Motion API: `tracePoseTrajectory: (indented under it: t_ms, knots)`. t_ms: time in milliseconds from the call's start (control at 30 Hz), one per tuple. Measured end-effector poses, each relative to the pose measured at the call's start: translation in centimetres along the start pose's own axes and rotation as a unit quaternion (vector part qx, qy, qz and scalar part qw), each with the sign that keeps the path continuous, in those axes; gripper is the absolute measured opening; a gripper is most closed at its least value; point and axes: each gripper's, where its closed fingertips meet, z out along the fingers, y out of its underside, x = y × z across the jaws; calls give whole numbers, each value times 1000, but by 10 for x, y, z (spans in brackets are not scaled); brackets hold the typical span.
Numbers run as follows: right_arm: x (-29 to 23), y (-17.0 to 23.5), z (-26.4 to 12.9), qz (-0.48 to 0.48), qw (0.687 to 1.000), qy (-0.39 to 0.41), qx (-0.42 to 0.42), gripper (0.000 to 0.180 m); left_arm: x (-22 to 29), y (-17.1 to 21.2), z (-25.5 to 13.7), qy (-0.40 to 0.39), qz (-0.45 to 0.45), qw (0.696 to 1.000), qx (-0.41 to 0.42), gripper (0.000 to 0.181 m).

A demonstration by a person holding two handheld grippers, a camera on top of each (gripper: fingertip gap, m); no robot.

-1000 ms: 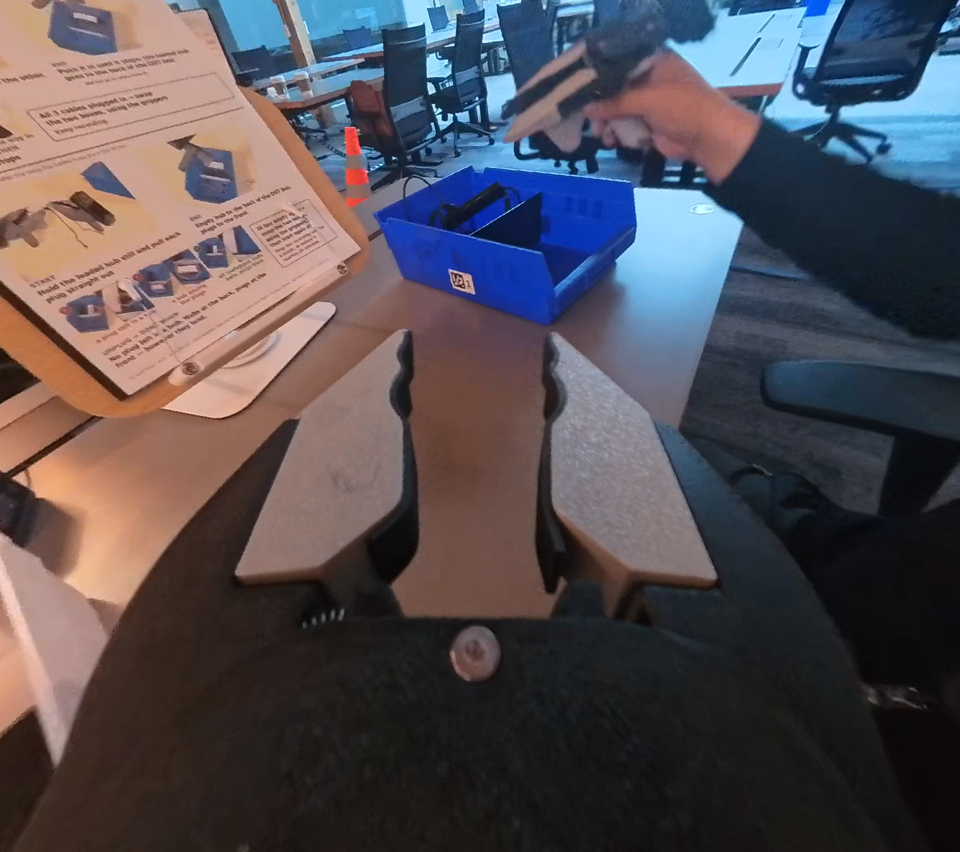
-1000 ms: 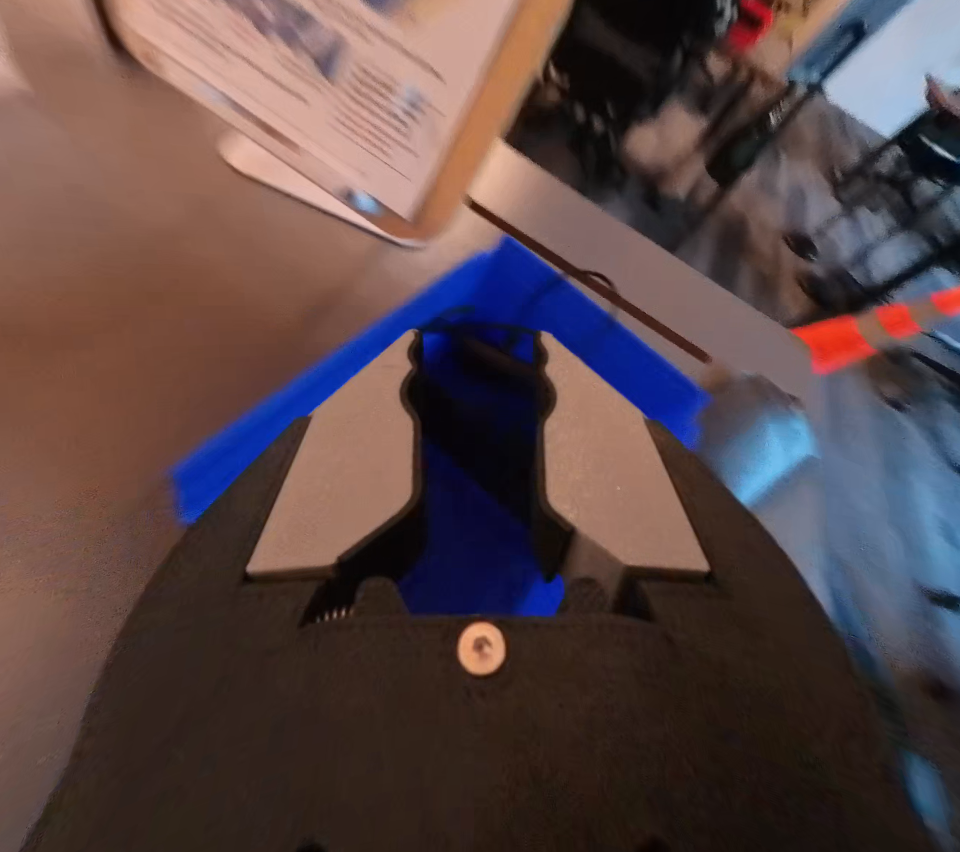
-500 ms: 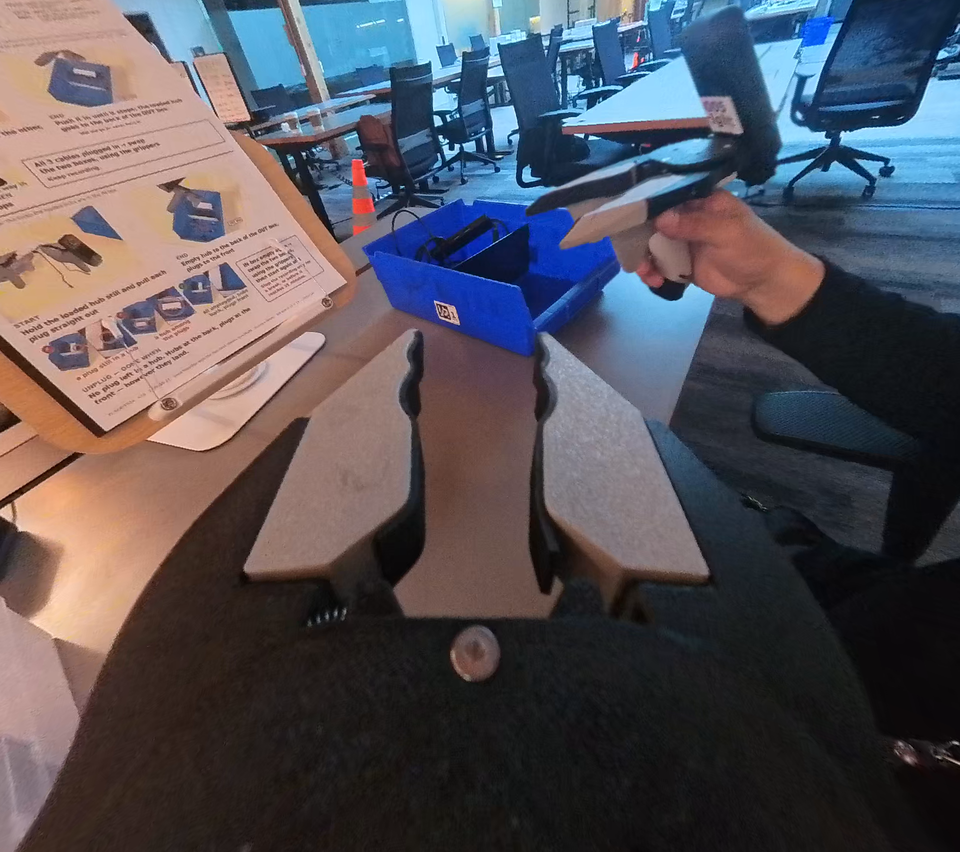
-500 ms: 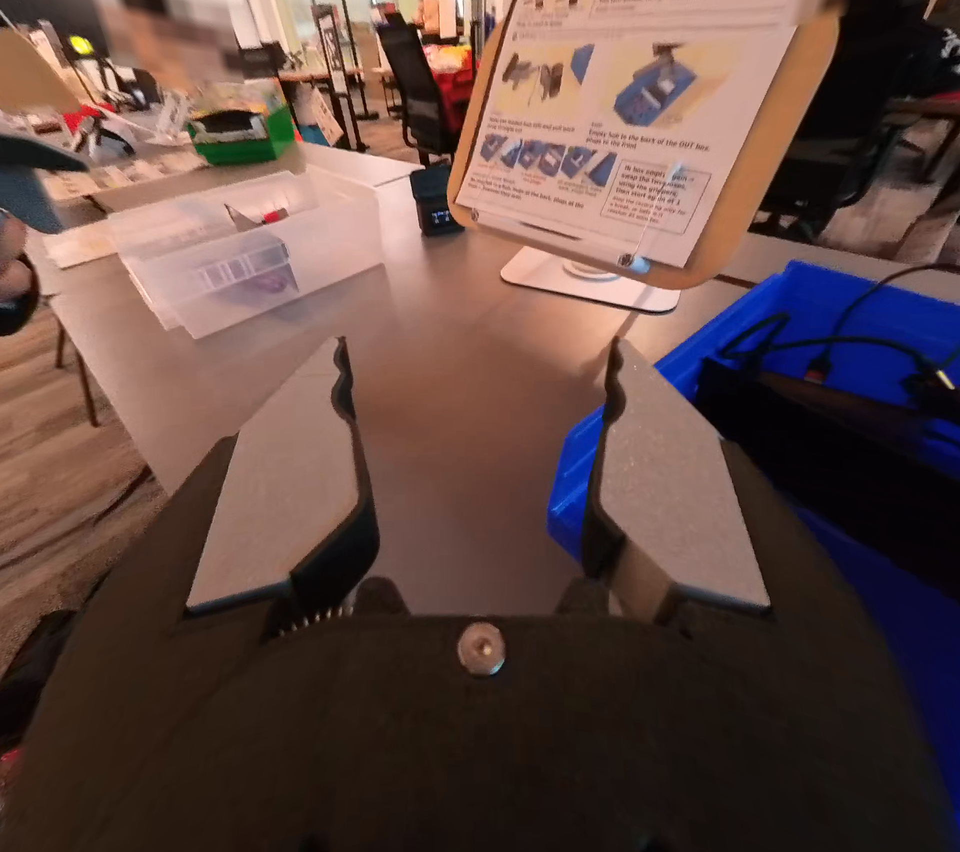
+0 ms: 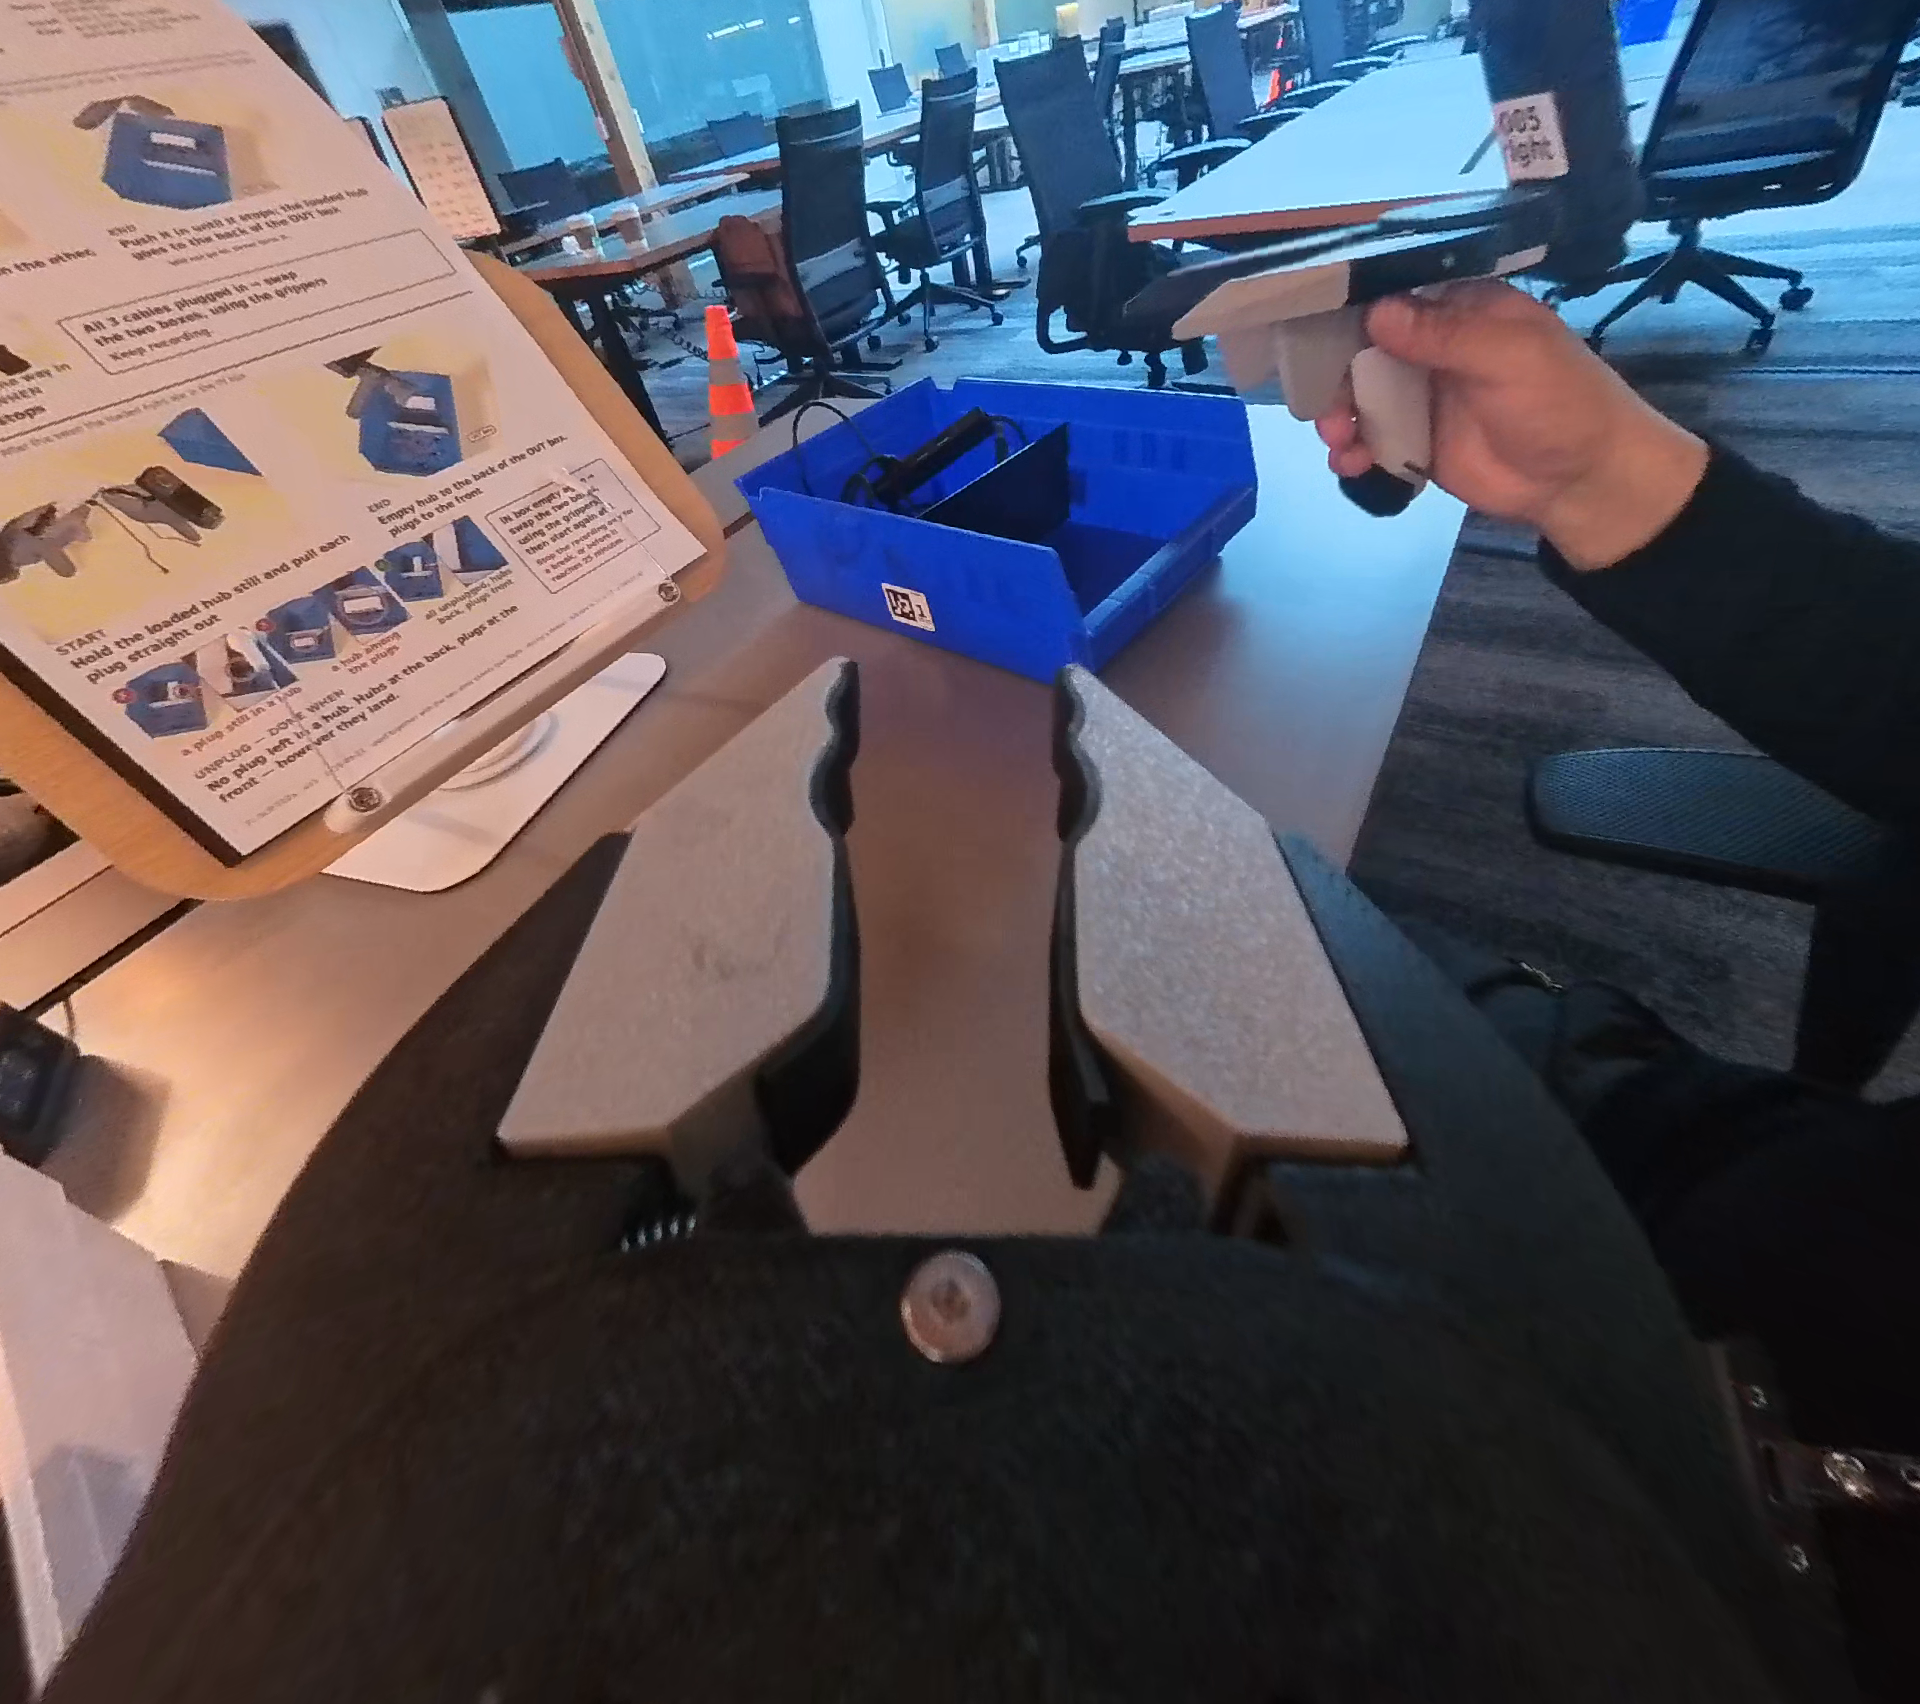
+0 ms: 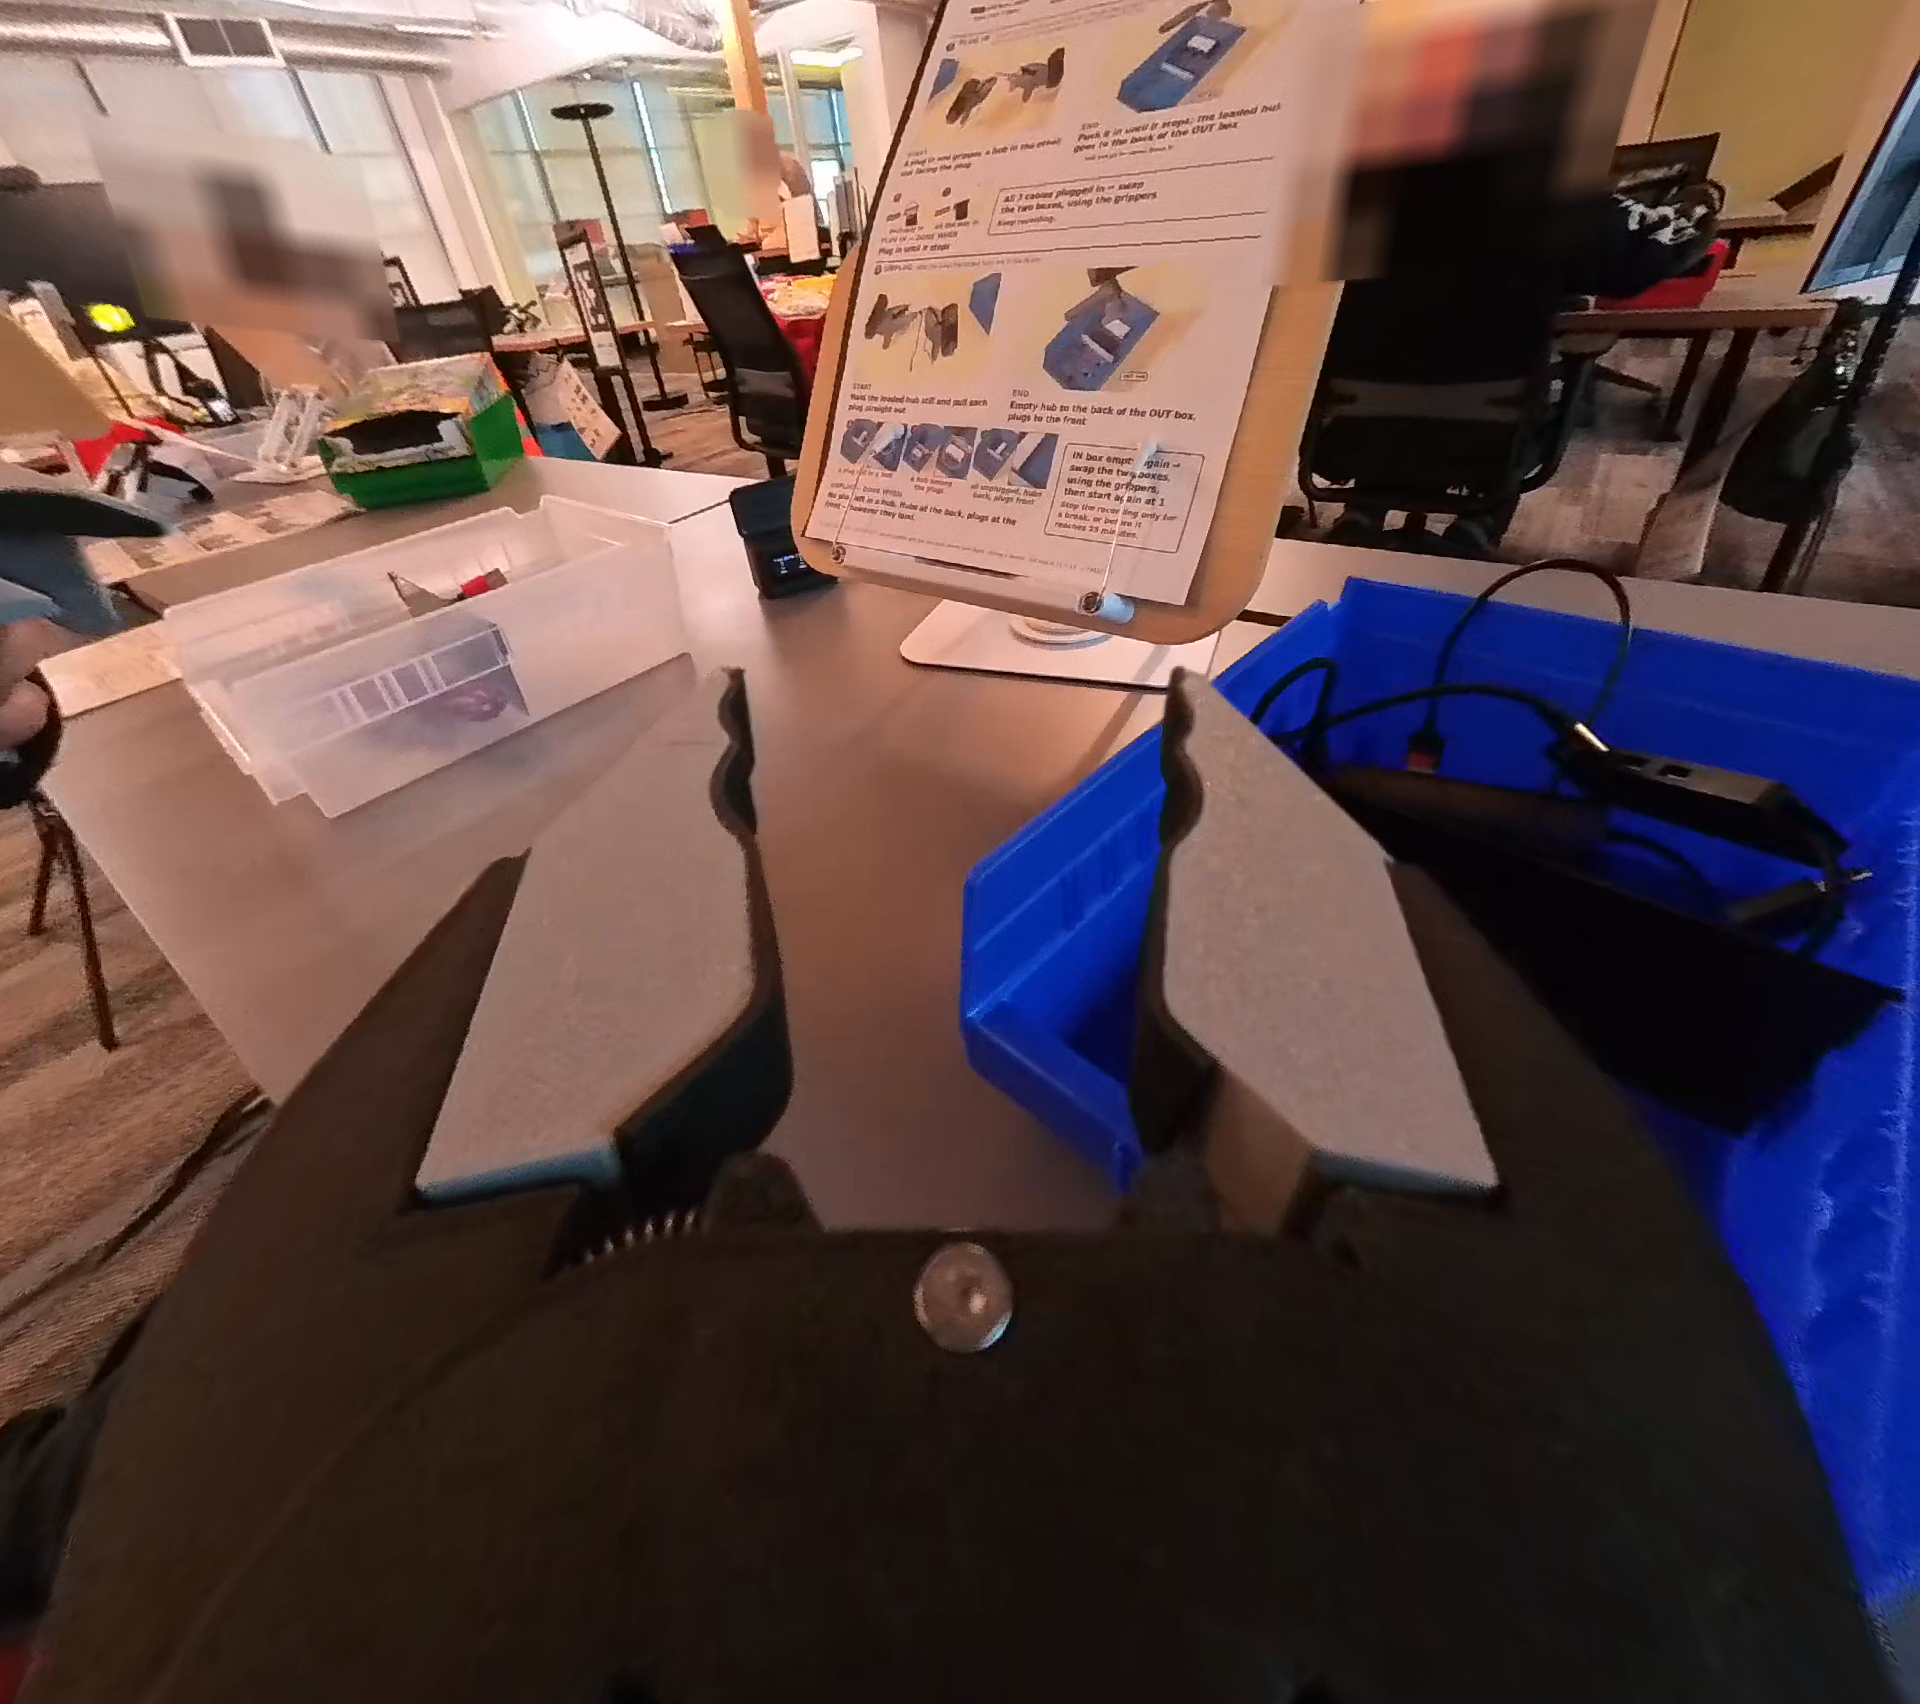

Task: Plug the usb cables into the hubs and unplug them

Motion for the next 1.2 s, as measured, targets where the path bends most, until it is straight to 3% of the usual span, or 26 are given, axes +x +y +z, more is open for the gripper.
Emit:
tracePoseTrajectory:
  t_ms: [1200]
  knots:
    - [-6,1,-1,-20,1000,-13,-5,66,2,1,-1,-4,26,1000,-10,31]
